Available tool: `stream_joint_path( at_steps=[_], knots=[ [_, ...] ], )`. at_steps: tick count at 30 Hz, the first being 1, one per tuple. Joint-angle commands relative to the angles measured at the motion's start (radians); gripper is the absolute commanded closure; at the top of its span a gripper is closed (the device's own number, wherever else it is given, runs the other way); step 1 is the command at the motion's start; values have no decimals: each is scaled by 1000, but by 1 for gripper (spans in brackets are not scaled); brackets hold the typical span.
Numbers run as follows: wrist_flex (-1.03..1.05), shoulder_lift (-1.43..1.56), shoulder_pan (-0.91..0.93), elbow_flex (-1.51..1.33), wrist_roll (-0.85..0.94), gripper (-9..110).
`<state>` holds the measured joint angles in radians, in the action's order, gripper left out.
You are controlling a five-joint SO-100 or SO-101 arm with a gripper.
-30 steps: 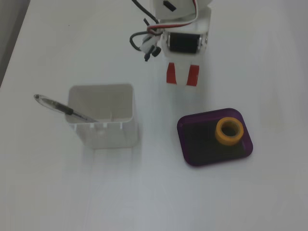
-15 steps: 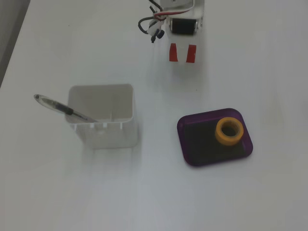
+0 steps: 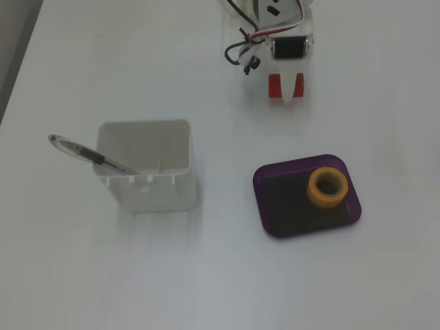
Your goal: Remove the cube from the box.
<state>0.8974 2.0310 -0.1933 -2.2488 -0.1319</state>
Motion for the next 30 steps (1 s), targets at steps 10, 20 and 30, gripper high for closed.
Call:
stream_joint_path(
  at_steps=[10,20,30],
  knots=[
    [-130,32,-35,-61,2,96],
    [-14,51,-20,-2,2,81],
    [215,187,173,207,152,81]
  ],
)
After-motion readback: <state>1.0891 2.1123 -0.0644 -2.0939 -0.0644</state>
